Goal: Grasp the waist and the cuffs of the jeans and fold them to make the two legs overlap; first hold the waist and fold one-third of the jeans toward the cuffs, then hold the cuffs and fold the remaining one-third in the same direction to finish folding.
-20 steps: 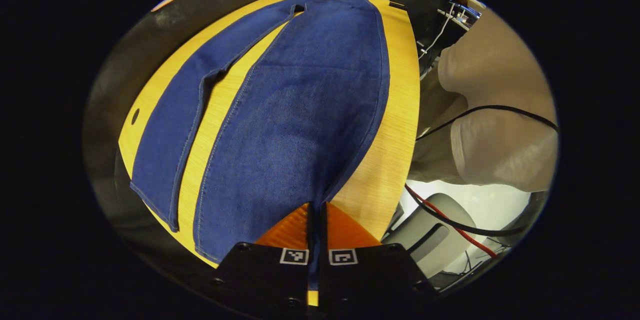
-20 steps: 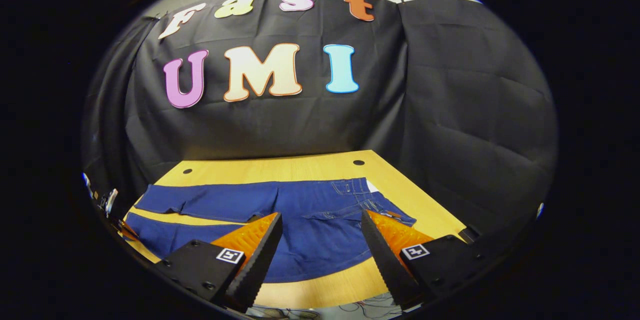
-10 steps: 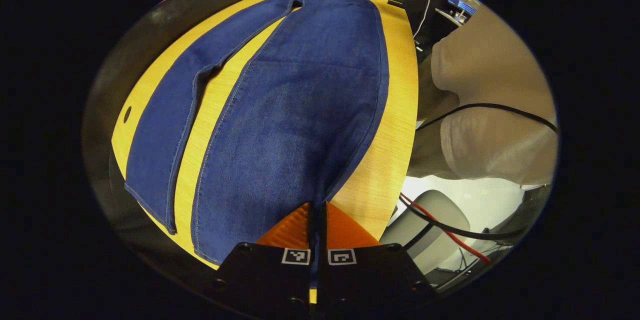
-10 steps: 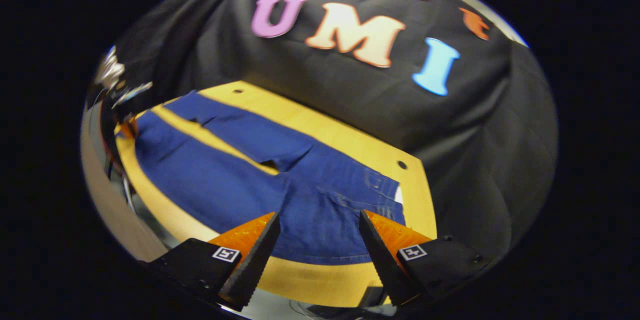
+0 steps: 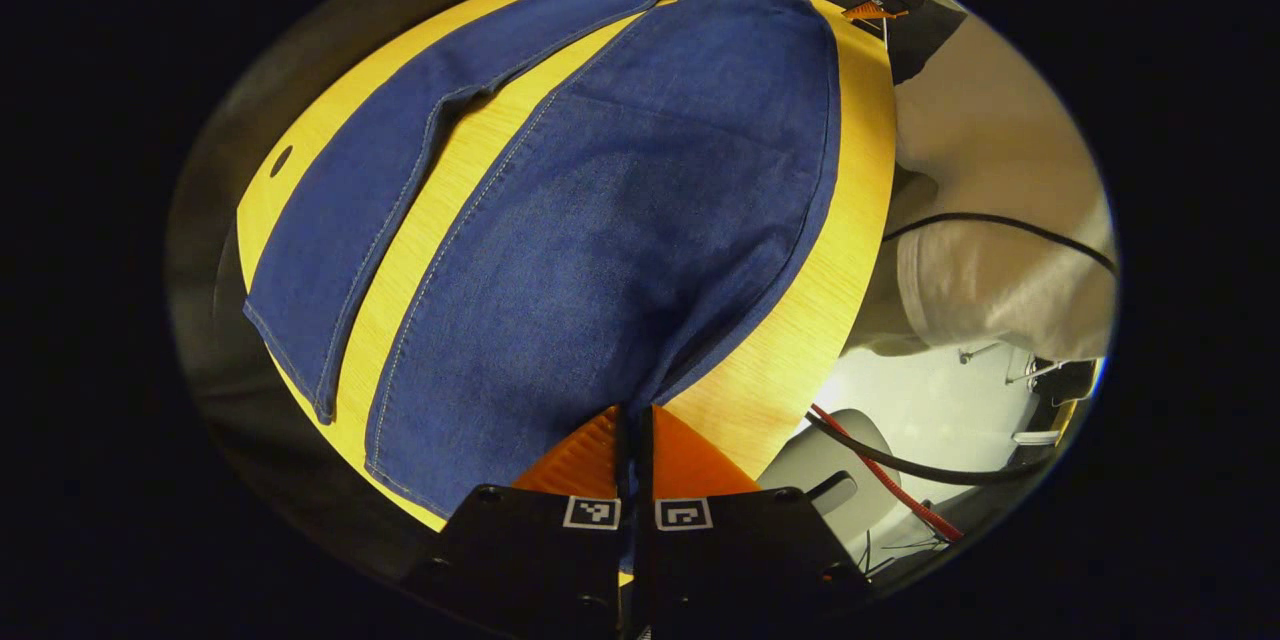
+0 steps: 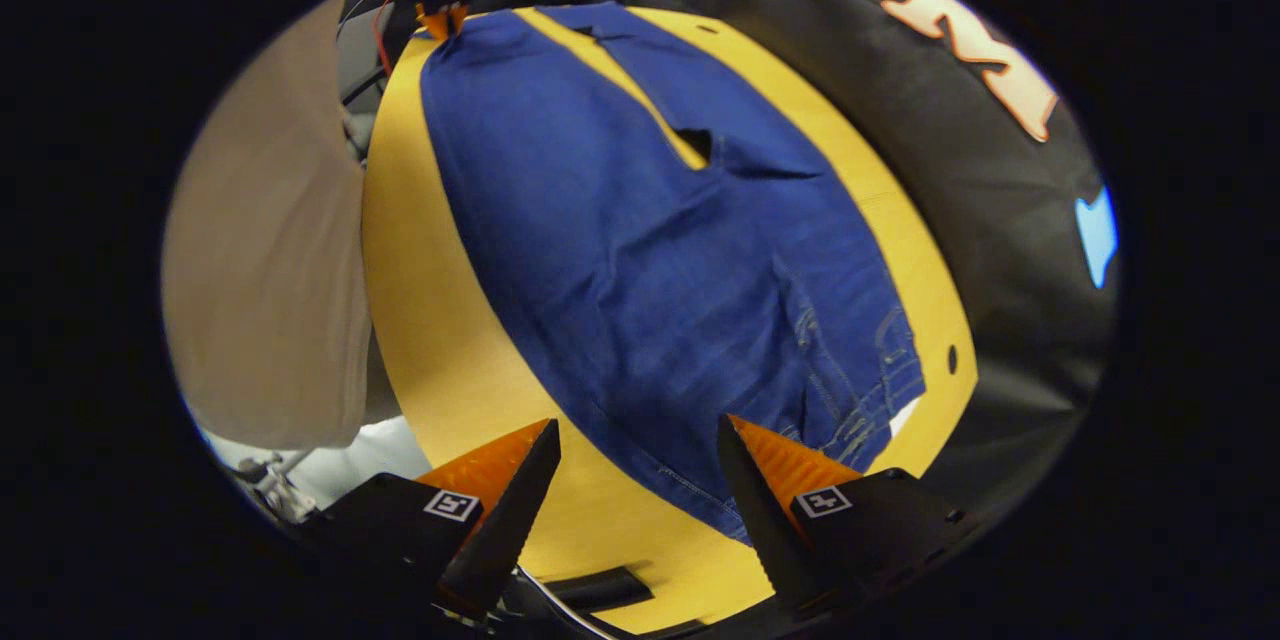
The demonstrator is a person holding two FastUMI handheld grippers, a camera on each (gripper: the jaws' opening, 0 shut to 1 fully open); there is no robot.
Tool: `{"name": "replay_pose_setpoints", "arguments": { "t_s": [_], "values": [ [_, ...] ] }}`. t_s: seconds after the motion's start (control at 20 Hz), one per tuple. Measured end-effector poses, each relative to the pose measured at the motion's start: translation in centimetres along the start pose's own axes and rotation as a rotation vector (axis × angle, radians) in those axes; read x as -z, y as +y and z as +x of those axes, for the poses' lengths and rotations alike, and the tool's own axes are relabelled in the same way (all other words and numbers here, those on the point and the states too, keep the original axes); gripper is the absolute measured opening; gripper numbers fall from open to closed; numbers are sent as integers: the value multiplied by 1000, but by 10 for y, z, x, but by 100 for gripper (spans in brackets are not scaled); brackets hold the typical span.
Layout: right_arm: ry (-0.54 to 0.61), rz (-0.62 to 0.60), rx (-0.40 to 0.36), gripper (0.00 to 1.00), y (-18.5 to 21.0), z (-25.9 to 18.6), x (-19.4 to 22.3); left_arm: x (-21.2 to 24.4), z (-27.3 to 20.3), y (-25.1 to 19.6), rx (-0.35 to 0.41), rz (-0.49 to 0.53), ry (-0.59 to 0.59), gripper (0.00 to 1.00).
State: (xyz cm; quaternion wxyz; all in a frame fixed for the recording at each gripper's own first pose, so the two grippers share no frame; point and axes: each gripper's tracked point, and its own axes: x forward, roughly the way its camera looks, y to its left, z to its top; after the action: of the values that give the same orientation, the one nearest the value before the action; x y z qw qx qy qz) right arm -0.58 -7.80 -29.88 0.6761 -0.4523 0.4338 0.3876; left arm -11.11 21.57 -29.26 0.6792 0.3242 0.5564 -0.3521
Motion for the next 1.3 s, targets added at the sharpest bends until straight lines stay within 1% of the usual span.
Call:
{"name": "replay_pose_setpoints", "arguments": {
  "t_s": [0.05, 0.15, 0.3, 0.35, 0.45, 0.55, 0.6, 0.7, 0.8, 0.85, 0.9, 0.95, 1.0, 1.1, 1.15, 1.2, 1.25, 1.3],
  "values": [
    [27, -24, -42, 100, 2, 8, 8, 0, 0, 0, -6, -4, 8, 0],
    [75, -54, -102, 100, 2, 18, 20, 0, 0, 0, -15, -5, 25, 0],
    [115, -69, -122, 97, -6, 28, 34, 0, 1, 0, -29, 1, 40, 0],
    [131, -69, -141, 99, -5, 26, 37, 1, 1, 0, -32, -2, 42, 0],
    [135, -51, -153, 94, -5, 28, 37, 1, 1, 1, -37, -13, 42, 0],
    [156, -42, -186, 94, -1, 29, 37, -1, 1, 0, -41, -20, 42, 0],
    [174, -52, -196, 92, 0, 31, 37, 0, 1, 0, -42, -20, 43, 0],
    [222, -79, -202, 93, -1, 32, 37, 1, 1, 1, -42, -18, 45, 0],
    [272, -78, -194, 93, -4, 32, 38, 0, 2, 1, -41, -18, 46, 0],
    [279, -75, -191, 89, -4, 33, 36, 0, 1, 1, -41, -18, 45, 0],
    [284, -66, -188, 92, -5, 33, 37, 0, 1, 0, -42, -19, 45, 0],
    [289, -55, -183, 86, -4, 34, 37, 0, 1, 0, -44, -19, 42, 0],
    [298, -45, -179, 84, -4, 32, 36, 1, 1, 0, -47, -20, 40, 0],
    [315, -36, -172, 78, -6, 32, 35, 0, 1, 1, -50, -21, 35, 0],
    [322, -30, -169, 78, -5, 33, 33, 1, 1, 1, -51, -21, 35, 0],
    [322, -35, -167, 76, -6, 34, 30, 0, 1, 1, -52, -20, 37, 0],
    [320, -42, -165, 66, -8, 34, 28, 0, 1, 1, -52, -19, 37, 0],
    [318, -48, -161, 63, -10, 36, 26, 0, 1, 1, -53, -17, 38, 0]
  ]
}}
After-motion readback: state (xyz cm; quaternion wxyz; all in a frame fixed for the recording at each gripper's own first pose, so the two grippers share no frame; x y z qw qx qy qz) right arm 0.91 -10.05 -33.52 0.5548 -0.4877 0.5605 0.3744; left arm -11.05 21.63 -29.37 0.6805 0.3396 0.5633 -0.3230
